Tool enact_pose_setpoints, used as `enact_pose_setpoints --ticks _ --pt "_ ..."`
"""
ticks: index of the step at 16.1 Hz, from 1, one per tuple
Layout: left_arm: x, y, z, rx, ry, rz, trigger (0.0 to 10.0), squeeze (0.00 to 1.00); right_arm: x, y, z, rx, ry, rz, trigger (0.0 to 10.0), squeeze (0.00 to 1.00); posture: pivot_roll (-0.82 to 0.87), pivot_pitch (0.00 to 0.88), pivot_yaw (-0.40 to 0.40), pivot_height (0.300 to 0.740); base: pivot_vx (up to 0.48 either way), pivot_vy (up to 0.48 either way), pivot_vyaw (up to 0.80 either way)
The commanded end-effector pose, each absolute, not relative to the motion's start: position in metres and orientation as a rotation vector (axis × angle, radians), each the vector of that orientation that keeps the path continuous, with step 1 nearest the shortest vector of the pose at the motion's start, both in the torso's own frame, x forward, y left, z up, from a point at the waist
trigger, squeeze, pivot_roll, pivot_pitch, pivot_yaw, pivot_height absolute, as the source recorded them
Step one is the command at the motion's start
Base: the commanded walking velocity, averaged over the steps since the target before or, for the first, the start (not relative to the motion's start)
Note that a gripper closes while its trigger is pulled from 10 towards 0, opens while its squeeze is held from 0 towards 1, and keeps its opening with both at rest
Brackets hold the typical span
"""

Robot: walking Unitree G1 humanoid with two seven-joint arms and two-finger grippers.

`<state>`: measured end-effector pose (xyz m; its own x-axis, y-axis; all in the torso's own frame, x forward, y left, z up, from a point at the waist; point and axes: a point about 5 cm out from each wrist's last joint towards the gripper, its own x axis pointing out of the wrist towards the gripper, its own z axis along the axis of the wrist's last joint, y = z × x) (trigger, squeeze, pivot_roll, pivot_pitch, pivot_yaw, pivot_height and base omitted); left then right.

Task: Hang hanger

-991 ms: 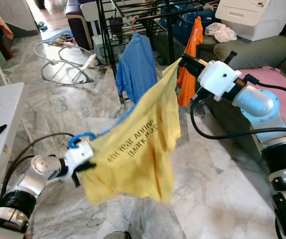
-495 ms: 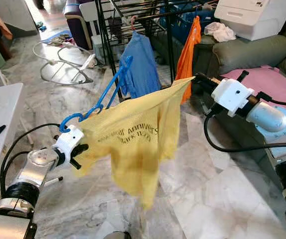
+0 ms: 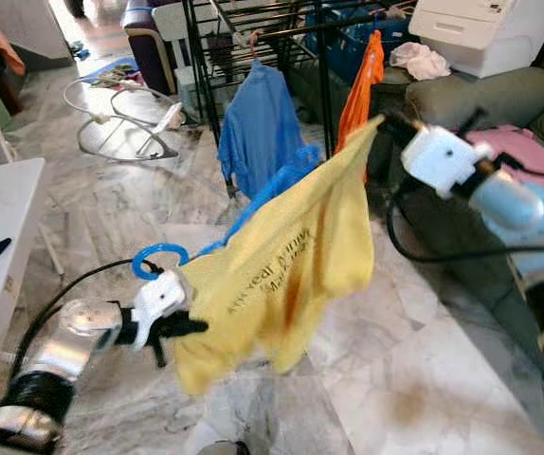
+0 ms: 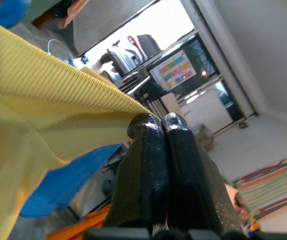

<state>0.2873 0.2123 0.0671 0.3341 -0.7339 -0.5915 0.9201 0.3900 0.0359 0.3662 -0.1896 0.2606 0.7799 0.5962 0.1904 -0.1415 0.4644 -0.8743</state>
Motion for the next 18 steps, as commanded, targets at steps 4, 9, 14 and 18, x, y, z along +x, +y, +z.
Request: enact_pose_setpoints --ticks 4,9,14,18 --pt "0.259 0.227 0.05 0.453 0.795 -1.279 0.0 0.0 0.371 -0.165 0.308 -0.983 -0.715 0.464 0.0 0.0 -0.07 0.037 0.096 0.74 0.0 0.0 0.0" --pt "0.259 0.224 0.048 0.488 0.819 -1.274 0.0 0.0 0.356 -0.111 0.313 -0.941 -0.828 0.741 0.0 0.0 -0.07 0.036 0.097 0.74 0.0 0.0 0.0" --pt "0.273 0.223 0.048 0.55 0.768 -1.123 0.0 0.0 0.336 -0.082 0.26 -0.871 -0.747 0.948 0.0 0.0 -0.06 0.033 0.096 0.74 0.0 0.0 0.0" --pt "0.275 0.215 0.046 0.56 0.759 -1.138 0.0 0.0 0.317 -0.047 0.234 -0.803 -0.739 1.06 0.0 0.0 -0.07 0.027 0.094 0.74 0.0 0.0 0.0"
